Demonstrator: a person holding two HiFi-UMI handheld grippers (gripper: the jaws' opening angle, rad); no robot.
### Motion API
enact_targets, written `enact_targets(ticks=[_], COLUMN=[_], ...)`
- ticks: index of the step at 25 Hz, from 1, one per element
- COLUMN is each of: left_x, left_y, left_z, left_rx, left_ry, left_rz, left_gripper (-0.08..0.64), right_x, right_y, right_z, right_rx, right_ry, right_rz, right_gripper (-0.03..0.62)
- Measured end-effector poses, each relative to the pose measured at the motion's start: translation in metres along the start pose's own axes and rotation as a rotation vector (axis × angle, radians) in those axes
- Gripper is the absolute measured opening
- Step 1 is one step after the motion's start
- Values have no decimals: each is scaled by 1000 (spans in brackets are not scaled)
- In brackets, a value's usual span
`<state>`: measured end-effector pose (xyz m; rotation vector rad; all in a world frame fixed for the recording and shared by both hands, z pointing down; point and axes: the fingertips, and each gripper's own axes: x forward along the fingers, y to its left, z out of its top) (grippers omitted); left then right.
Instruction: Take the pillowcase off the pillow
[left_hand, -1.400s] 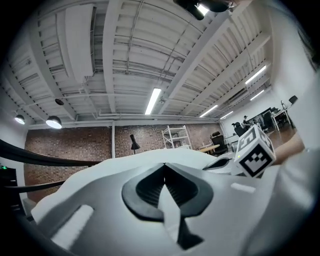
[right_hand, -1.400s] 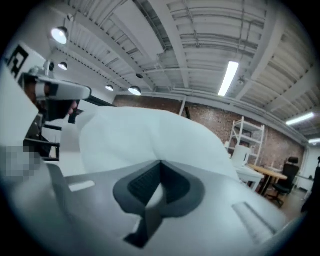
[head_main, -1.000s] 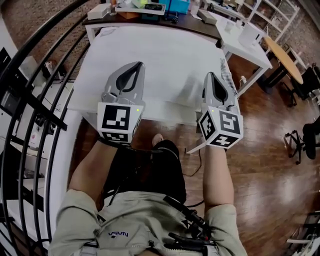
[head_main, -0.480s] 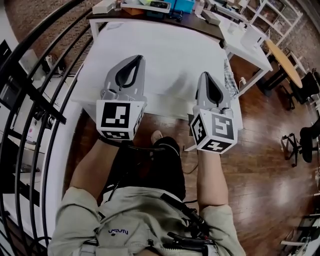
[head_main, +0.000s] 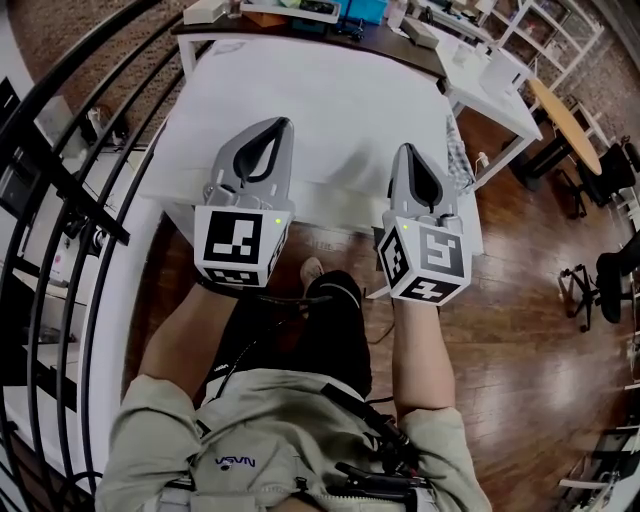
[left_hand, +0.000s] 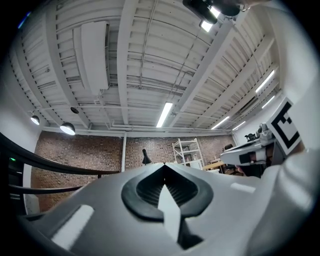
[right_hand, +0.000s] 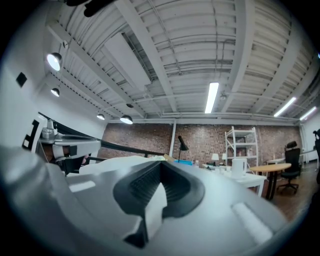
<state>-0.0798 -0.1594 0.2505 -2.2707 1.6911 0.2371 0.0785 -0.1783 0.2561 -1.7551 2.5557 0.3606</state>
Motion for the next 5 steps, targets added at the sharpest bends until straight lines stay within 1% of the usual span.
enact_targets(ticks=[2, 5], left_x=[-1, 0], left_y=[-5, -8], left_z=[3, 2], left_rx=[-15, -14], left_ry=[3, 16], left_rz=[-2, -7], left_gripper=[6, 6], right_x=[-1, -1], right_y=[-1, -2], right_z=[0, 1], right_rx=[2, 1], right_ry=[3, 6], right_rz=[0, -2], right_gripper=[2, 2])
